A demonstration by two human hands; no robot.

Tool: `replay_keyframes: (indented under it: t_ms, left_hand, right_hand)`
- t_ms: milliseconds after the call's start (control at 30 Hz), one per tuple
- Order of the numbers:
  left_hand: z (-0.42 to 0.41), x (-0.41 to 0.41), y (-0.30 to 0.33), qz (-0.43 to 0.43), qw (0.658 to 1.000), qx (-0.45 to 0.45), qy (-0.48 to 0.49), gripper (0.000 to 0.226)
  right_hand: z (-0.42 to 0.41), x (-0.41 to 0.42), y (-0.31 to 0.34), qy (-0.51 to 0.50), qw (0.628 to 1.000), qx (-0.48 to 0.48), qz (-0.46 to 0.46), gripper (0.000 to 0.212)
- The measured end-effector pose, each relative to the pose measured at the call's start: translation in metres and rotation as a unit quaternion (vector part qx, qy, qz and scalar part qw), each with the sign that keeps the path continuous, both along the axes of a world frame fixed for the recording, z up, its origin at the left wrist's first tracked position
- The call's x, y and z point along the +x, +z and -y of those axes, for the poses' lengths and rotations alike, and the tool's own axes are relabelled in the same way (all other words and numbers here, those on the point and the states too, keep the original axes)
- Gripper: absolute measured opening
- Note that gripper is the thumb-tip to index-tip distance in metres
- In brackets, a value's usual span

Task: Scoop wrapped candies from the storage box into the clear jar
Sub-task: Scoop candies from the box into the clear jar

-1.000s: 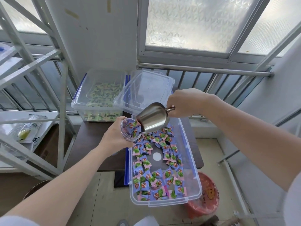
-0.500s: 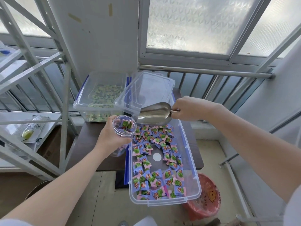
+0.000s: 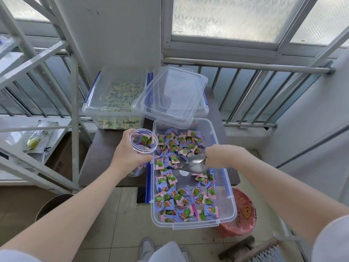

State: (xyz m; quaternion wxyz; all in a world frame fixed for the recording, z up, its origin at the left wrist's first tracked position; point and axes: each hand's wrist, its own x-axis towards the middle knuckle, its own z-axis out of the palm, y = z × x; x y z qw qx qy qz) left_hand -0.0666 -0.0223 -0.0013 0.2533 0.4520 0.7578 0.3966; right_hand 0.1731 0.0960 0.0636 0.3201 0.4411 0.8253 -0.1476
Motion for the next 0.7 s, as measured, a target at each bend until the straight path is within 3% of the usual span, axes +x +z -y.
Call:
replay_keyframes:
  t_ms: [167,300,433,700]
  left_hand:
    - [-0.003,-0.003,-0.003,0.015,1.000,-0.004,-0.002,0.092]
    - [-0.005,-0.006,-0.006,0.029,1.000,-0.010,0.001,0.091]
    - [-0.008,-0.009,-0.006,0.043,0.999,-0.016,-0.003,0.089]
    - [-0.008,-0.013,-0.010,0.060,0.998,-0.026,-0.013,0.090]
  right_hand:
    - [0.007,-0.006,-0.035,-0.037,0.998,-0.043,0.004,0.028]
    - [0.008,-0.027,-0.065,-0.092,0.992,-0.047,-0.067,0.016]
    - [-0.002,-0.060,-0.091,-0.141,0.983,-0.019,-0.112,0.018]
    - [-0.018,-0.066,-0.134,-0.129,0.980,0.073,-0.136,0.028]
